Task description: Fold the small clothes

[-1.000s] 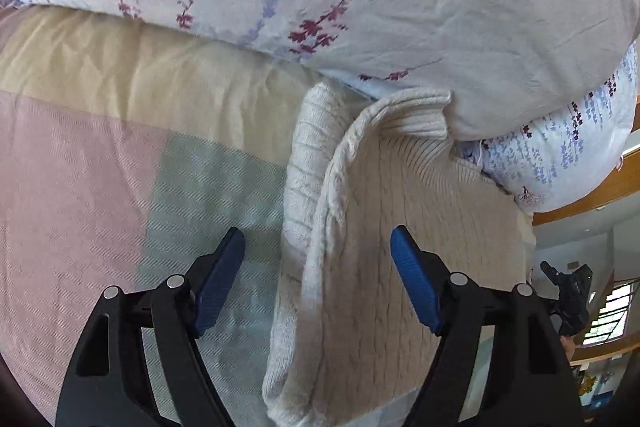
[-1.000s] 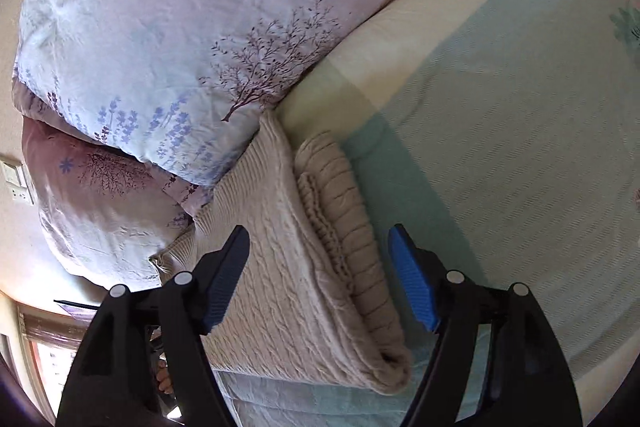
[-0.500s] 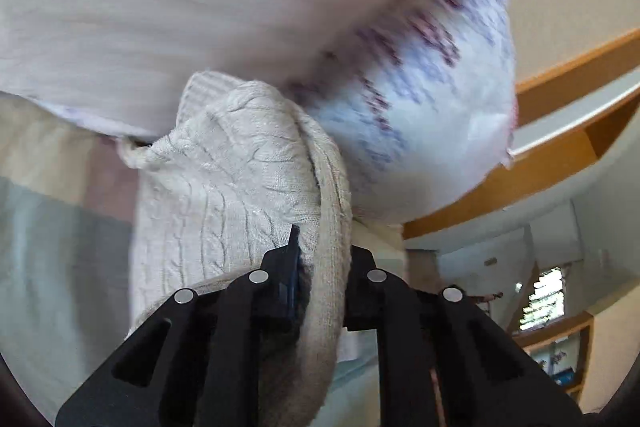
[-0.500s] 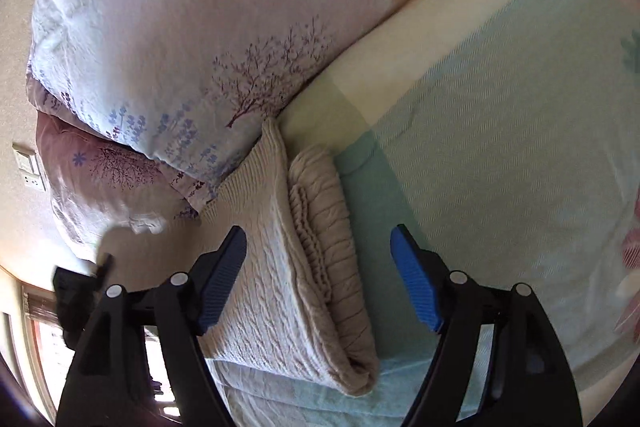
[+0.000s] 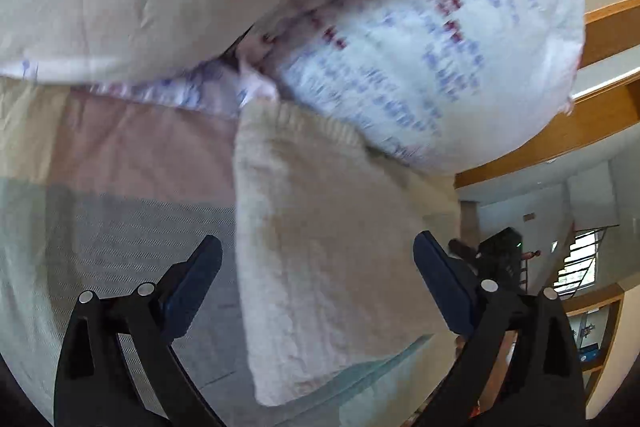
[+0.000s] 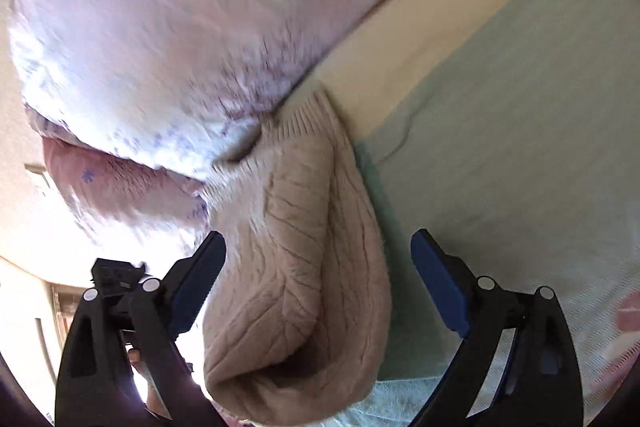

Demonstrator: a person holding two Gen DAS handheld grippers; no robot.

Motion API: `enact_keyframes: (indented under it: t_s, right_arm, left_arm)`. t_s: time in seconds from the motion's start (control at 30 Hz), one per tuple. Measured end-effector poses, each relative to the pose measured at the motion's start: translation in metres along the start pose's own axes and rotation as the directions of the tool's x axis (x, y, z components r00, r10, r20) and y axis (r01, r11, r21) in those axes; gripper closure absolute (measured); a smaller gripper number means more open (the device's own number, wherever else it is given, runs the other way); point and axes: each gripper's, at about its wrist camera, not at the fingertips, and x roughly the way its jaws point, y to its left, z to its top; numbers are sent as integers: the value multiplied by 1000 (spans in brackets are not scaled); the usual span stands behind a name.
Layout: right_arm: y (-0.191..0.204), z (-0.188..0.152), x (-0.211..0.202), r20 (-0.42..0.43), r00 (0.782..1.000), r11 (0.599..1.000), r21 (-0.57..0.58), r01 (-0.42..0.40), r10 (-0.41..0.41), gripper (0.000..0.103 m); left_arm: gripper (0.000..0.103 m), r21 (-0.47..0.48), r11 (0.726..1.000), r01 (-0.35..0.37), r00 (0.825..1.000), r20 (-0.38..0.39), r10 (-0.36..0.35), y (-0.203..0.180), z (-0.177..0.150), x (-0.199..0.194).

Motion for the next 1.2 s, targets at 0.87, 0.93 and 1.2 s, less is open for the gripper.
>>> enact_keyframes:
  t_s: [0.87,0.93,1.2]
  right_arm:
    - [100,-88,51,54,998,979,-204,25,-14,49]
    - [106,-88,58,27,1000,977,-214,21,-15,48]
    - [129,-76,98,80,980,953,-231,196,-182,95]
  left_arm:
    - [12,91,886,-455,865,285,414,35,-97,-112]
    - [12,94,876,-473,849,316,424,48,-116,-130]
    - [12,93,881,-464,850,326,413,70,-140,-152]
